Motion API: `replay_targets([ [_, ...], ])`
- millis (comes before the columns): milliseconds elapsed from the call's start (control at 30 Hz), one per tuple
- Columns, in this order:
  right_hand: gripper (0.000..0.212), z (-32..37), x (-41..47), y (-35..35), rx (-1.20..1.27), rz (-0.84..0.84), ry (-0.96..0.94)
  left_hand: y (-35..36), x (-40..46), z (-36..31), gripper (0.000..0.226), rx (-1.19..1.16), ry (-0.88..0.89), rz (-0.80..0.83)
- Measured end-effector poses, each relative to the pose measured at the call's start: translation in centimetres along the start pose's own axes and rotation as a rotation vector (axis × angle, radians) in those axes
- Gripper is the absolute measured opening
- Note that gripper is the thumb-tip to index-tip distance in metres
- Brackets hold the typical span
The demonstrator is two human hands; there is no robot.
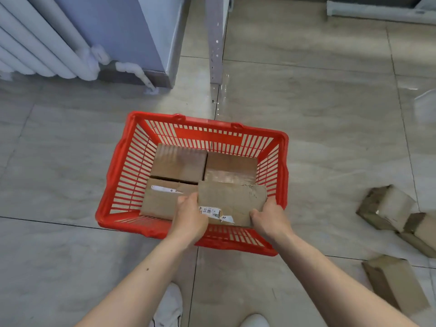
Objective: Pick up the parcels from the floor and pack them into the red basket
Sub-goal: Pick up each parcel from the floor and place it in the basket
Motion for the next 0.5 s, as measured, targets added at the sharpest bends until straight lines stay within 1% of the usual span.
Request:
replay_targets([
  [100,0.050,-0.3,2.9,2.7,-0.040,0.021,0.018,1.4,3.0,1.8,0.040,0.041,-0.026,0.055],
  [200,0.051,-0.4,5.6,5.0,-0.041,0.022,0.060,2.7,5.5,3.0,0.047,0.070,-0.044,0.082],
  [333,0.044,-1.0,8.1,7.4,-0.049,-0.001,0.067,4.1,7.6,4.3,0.049,0.186,-0.069,0.101],
  [500,0.039,-1.6,10.1,9.0,-0.050,-0.038,0.089,5.1,9.1,5.4,0.049,0.196,-0.045,0.140],
])
Point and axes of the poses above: each hand's wrist, its own x-axis towards the middle knuckle, its own y-axis out of the palm, z = x × y, the point moved 2 cm from there along x, towards the middle knuckle, and after that the axes turned 5 degrees about -x, right-handed, at the moved point
